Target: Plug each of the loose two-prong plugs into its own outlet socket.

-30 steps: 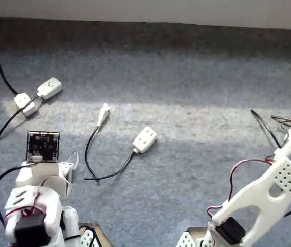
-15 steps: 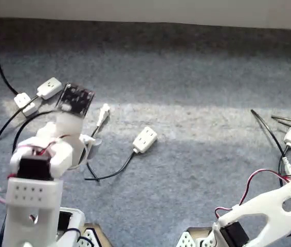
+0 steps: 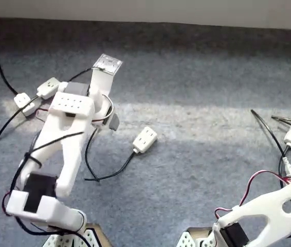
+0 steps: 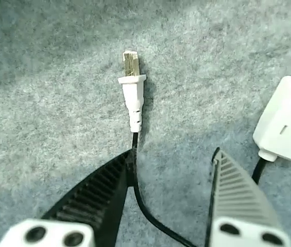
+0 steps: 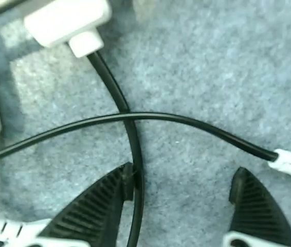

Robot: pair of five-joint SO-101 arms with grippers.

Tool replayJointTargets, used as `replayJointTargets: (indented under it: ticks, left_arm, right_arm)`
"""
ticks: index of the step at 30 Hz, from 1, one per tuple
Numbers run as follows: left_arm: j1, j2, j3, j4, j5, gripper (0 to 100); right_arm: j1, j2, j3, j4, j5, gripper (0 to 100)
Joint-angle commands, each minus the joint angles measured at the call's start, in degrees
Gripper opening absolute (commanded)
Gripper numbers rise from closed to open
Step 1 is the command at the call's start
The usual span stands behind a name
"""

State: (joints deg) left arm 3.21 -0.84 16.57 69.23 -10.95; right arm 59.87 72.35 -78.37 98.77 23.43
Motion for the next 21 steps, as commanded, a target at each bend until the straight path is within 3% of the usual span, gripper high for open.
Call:
replayJointTargets:
  ticks: [1, 7, 15, 21]
  left_arm:
    - [0.9, 8.3, -7.6, -1.1, 1.9, 25]
    - [-1.7, 17.3, -15.9, -1.1, 6.3, 25]
    - [-5.9, 21.1, -21.6, -0.9, 6.2, 25]
    - [-4.9, 25.8, -22.1, -2.6, 6.3, 24]
  right_arm:
    - [1.5, 0.6, 0.2, 2.0, 0.8, 29.6]
    - [1.5, 0.6, 0.2, 2.0, 0.8, 29.6]
    - [1.3, 0.7, 0.2, 2.0, 0.8, 29.6]
    - [1.3, 0.7, 0.2, 2.0, 0.7, 29.6]
